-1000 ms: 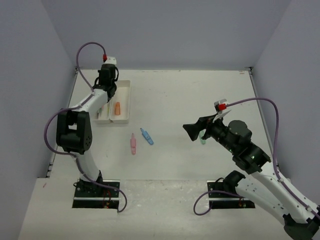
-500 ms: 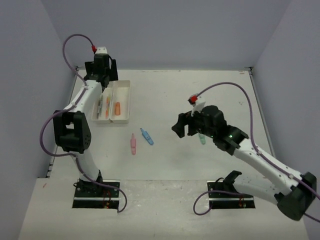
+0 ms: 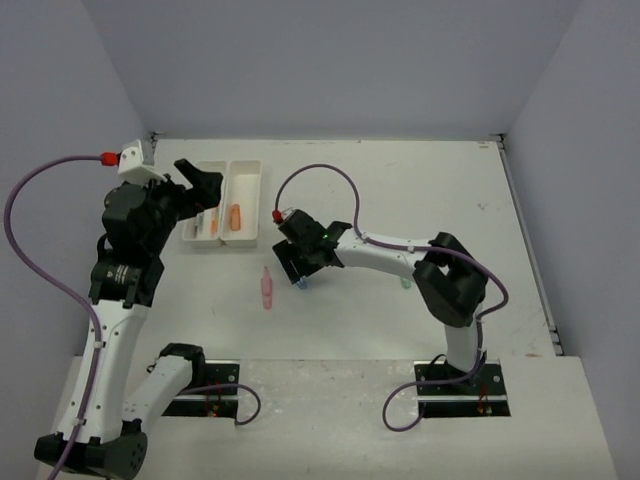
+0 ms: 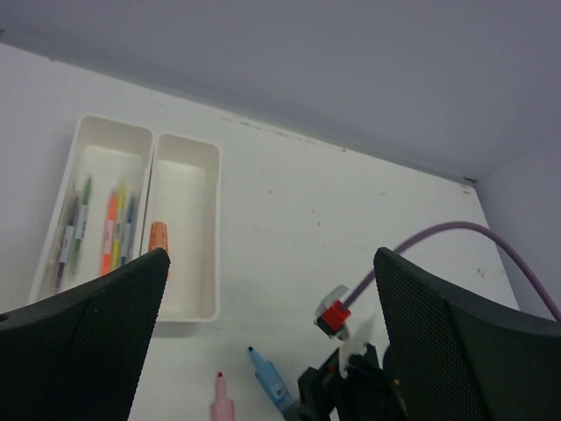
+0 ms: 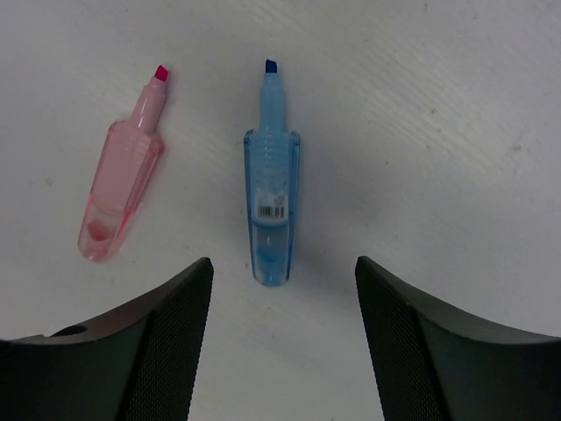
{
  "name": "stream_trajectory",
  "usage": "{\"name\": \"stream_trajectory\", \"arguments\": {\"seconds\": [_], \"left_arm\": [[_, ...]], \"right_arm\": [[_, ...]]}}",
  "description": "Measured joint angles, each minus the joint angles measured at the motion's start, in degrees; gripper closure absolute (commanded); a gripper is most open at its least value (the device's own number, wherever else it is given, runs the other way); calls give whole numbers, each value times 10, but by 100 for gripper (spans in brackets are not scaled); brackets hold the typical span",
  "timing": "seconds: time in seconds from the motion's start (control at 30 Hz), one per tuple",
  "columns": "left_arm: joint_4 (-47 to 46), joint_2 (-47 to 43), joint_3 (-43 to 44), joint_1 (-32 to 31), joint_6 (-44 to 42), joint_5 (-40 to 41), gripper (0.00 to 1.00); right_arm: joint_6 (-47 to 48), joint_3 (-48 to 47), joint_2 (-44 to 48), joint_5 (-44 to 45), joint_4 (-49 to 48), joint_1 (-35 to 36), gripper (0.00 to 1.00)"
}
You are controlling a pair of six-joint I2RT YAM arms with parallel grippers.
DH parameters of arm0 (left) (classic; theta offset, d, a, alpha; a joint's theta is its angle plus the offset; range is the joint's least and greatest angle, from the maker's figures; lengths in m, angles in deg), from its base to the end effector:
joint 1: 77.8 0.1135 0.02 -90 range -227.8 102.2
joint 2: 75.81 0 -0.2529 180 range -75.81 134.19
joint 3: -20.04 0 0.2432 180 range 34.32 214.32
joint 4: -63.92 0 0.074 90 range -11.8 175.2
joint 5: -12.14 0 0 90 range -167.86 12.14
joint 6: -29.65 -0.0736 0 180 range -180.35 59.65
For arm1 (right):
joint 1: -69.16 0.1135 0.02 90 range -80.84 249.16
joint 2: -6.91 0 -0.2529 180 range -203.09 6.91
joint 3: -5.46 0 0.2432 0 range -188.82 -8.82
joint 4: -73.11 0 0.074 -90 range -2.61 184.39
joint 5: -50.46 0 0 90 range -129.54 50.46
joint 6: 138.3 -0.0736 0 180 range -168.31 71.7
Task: Sort the stationery into containers
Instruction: Pick up the stationery from the center of the board.
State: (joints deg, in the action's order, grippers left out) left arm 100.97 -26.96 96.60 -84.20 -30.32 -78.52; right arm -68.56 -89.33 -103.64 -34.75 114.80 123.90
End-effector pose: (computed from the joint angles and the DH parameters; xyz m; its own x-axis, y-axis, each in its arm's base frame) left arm 0.2131 -0.0248 0.3931 -0.2011 -0.4810 -0.8534 0.0256 0.8683 -0.4954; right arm 0.2487 0.3411 0.1601 -0.7293 -0.4338 -0.5291 -0.5705 0.8124 0.1203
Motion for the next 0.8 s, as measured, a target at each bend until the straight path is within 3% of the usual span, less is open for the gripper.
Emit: {"name": "stream_trajectory", "arguments": {"seconds": [0.23,0.53,0.63,0.8], "left_arm": [[36,-38,-81,0,-8,-60,0],[48,-99,-145,0,-13,-86,0],[31,-93,-182,0,-10,-106,0],[-37,-73,-277,-4,25,-184,1]], "right_arm": [[9,-101,-113,18,51,0,61],[9,-124,-131,22,61,4,87],[4,-89,-112,18,33,4,96],[-13,60,8,7,-7,6,100]]}}
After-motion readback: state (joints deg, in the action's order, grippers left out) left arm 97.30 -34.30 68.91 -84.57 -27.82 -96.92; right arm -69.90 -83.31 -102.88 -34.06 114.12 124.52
